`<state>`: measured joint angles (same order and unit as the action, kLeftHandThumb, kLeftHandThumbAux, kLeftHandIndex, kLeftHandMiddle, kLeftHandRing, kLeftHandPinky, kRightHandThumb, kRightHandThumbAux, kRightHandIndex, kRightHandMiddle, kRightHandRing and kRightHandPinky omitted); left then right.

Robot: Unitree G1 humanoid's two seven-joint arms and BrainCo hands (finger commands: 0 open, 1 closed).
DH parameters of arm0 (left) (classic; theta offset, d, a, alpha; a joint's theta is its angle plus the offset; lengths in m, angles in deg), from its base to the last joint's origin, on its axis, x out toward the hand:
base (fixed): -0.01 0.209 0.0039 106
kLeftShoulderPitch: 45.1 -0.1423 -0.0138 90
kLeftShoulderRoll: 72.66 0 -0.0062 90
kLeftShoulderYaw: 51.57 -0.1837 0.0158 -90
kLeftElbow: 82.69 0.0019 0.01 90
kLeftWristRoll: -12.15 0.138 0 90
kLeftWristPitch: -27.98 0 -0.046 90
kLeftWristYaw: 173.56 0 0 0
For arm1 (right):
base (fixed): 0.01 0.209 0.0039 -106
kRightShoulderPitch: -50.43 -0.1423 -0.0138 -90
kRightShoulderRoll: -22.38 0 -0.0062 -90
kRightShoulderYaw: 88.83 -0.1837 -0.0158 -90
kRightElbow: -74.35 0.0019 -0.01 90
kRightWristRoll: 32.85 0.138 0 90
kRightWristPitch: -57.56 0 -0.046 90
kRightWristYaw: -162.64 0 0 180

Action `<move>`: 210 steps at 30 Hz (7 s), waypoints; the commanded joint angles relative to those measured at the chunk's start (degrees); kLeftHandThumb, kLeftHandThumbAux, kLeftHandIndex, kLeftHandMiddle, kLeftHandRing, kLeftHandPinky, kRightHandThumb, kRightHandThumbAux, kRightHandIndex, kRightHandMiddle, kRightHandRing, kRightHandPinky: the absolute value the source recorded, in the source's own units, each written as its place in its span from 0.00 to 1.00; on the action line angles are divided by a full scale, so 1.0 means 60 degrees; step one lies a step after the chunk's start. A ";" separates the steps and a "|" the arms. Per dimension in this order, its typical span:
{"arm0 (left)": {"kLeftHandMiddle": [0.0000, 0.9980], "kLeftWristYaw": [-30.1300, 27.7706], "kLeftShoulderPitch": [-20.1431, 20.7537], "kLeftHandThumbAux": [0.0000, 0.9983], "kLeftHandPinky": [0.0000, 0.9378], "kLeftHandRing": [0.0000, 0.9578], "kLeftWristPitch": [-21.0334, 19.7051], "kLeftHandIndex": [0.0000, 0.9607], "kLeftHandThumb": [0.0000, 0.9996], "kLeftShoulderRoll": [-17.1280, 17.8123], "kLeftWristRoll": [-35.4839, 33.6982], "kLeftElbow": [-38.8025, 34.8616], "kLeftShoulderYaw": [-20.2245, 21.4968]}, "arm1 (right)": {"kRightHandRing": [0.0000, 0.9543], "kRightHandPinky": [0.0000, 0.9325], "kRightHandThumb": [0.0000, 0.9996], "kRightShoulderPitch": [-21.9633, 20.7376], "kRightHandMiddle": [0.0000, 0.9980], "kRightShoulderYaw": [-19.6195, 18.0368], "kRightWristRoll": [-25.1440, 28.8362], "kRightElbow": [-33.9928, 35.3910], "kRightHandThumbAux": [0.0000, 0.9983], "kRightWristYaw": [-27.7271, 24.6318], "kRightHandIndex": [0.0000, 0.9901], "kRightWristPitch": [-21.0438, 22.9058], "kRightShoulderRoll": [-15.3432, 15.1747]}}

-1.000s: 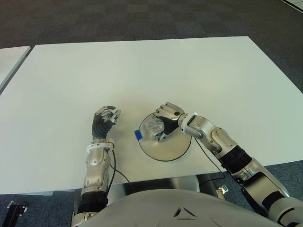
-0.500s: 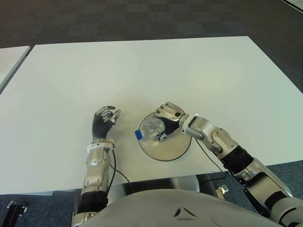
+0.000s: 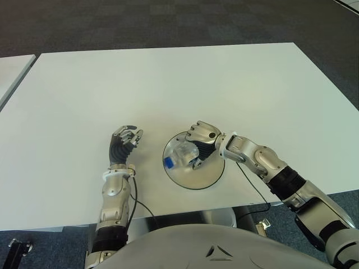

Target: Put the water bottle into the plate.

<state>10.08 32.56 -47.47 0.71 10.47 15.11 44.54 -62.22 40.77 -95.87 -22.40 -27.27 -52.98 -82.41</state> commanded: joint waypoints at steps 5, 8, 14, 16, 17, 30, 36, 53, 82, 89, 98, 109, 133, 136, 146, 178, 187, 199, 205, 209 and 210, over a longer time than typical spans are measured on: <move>0.71 0.0021 0.0067 0.72 0.72 0.72 -0.0049 0.45 0.71 -0.0002 0.0028 0.0208 0.0023 | 0.00 0.00 0.57 0.0257 0.00 0.0224 -0.0383 -0.0476 0.19 0.0950 0.00 -0.0239 -0.0054; 0.71 0.0000 0.0066 0.72 0.73 0.73 -0.0004 0.45 0.71 0.0002 0.0019 0.0220 0.0022 | 0.00 0.00 0.56 0.0267 0.00 0.0236 -0.0406 -0.0561 0.18 0.1154 0.00 -0.0243 -0.0041; 0.71 -0.0026 0.0065 0.72 0.74 0.73 0.0046 0.45 0.71 0.0006 0.0000 0.0230 0.0018 | 0.00 0.00 0.56 0.0278 0.00 0.0254 -0.0422 -0.0663 0.17 0.1426 0.00 -0.0231 -0.0025; 0.71 -0.0040 0.0062 0.72 0.74 0.73 0.0036 0.45 0.71 0.0007 -0.0013 0.0219 0.0017 | 0.00 0.00 0.56 0.0304 0.00 0.0235 -0.0422 -0.0688 0.17 0.1564 0.00 -0.0201 -0.0009; 0.71 -0.0046 0.0061 0.72 0.74 0.73 0.0030 0.45 0.71 0.0008 -0.0018 0.0215 0.0016 | 0.00 0.00 0.56 0.0318 0.00 0.0224 -0.0424 -0.0700 0.17 0.1635 0.00 -0.0185 -0.0002; 0.72 -0.0026 0.0070 0.72 0.73 0.73 0.0029 0.45 0.71 0.0079 0.0095 0.0232 -0.0020 | 0.00 0.00 0.54 0.0510 0.00 0.0047 -0.0325 -0.0784 0.17 0.2503 0.00 -0.0158 0.0043; 0.72 0.0036 0.0100 0.72 0.72 0.73 0.0055 0.45 0.71 0.0066 0.0123 0.0274 -0.0003 | 0.00 0.00 0.54 0.0540 0.00 -0.0018 -0.0343 -0.0768 0.17 0.2898 0.00 -0.0177 0.0018; 0.71 0.0038 0.0114 0.72 0.73 0.73 0.0015 0.45 0.71 -0.0013 0.0052 0.0280 0.0050 | 0.00 0.00 0.48 0.0882 0.00 -0.0534 -0.0462 -0.0392 0.20 0.4605 0.00 0.0061 0.0056; 0.72 0.0123 0.0166 0.72 0.73 0.73 -0.0121 0.45 0.71 -0.0144 0.0124 0.0308 -0.0057 | 0.00 0.00 0.30 0.1159 0.00 -0.1655 -0.0293 0.0060 0.33 0.7724 0.00 -0.0784 -0.0083; 0.71 0.0168 0.0128 0.72 0.72 0.73 -0.0044 0.45 0.71 -0.0175 0.0142 0.0292 -0.0030 | 0.00 0.00 0.28 0.1123 0.00 -0.1684 -0.0647 0.0084 0.31 0.8453 0.00 -0.0766 -0.0110; 0.71 0.0067 0.0075 0.72 0.72 0.72 0.0015 0.45 0.71 -0.0175 0.0067 0.0260 -0.0019 | 0.00 0.00 0.21 0.1134 0.00 -0.1710 -0.0869 0.0195 0.31 0.8526 0.00 -0.0656 -0.0222; 0.72 0.0167 0.0060 0.72 0.74 0.74 -0.0018 0.45 0.71 -0.0116 0.0327 0.0290 -0.0042 | 0.00 0.00 0.23 0.1200 0.00 -0.2039 -0.0504 0.0378 0.28 0.8350 0.00 -0.0579 -0.0105; 0.72 0.0152 0.0106 0.72 0.74 0.74 0.0168 0.45 0.71 -0.0131 0.0286 0.0428 -0.0039 | 0.00 0.00 0.23 0.1444 0.00 -0.3675 0.3223 -0.0225 0.28 0.7825 0.00 -0.0751 0.1539; 0.72 0.0161 0.0103 0.72 0.74 0.74 0.0180 0.45 0.71 -0.0127 0.0297 0.0430 -0.0037 | 0.00 0.00 0.25 0.1567 0.00 -0.3901 0.4224 -0.0197 0.28 0.7122 0.00 -0.0730 0.1783; 0.71 0.0172 0.0074 0.72 0.72 0.72 0.0079 0.45 0.71 -0.0168 0.0213 0.0377 0.0011 | 0.00 0.00 0.28 0.1949 0.00 -0.4900 0.5896 -0.1054 0.45 0.5851 0.00 -0.0184 0.2195; 0.73 0.0134 0.0166 0.72 0.75 0.74 0.0008 0.45 0.71 0.0087 0.0296 0.0418 -0.0030 | 0.39 0.44 0.29 0.3553 0.38 -0.6844 1.0548 -0.1140 1.00 0.2157 0.35 0.0779 0.3800; 0.73 0.0040 0.0217 0.72 0.73 0.74 -0.0219 0.45 0.71 0.0115 0.0193 0.0382 -0.0009 | 0.47 0.52 0.66 0.3545 0.45 -0.7446 1.1605 -0.1933 0.76 0.1200 0.43 0.0687 0.3955; 0.73 0.0118 0.0233 0.72 0.74 0.74 -0.0138 0.46 0.71 0.0132 0.0224 0.0421 -0.0001 | 0.54 0.57 0.71 0.3708 0.50 -0.7965 1.2623 -0.2320 0.73 0.0410 0.44 0.0657 0.4523; 0.73 0.0110 0.0246 0.72 0.75 0.75 -0.0023 0.45 0.71 0.0118 0.0210 0.0470 -0.0002 | 0.56 0.58 0.70 0.3789 0.52 -0.8052 1.2795 -0.2360 0.73 0.0276 0.44 0.0857 0.4738; 0.73 0.0097 0.0255 0.72 0.75 0.75 -0.0032 0.45 0.71 0.0110 0.0171 0.0482 0.0009 | 0.56 0.58 0.70 0.3794 0.52 -0.8101 1.2775 -0.2361 0.73 0.0314 0.44 0.0955 0.4783; 0.73 0.0096 0.0262 0.72 0.75 0.75 -0.0010 0.45 0.71 0.0112 0.0173 0.0499 0.0009 | 0.56 0.58 0.70 0.3794 0.52 -0.8114 1.2763 -0.2365 0.73 0.0333 0.44 0.0984 0.4790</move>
<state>10.84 33.89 -47.67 1.35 11.70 16.90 44.42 -39.83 -7.36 -19.84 -35.88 -25.44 -48.56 -54.10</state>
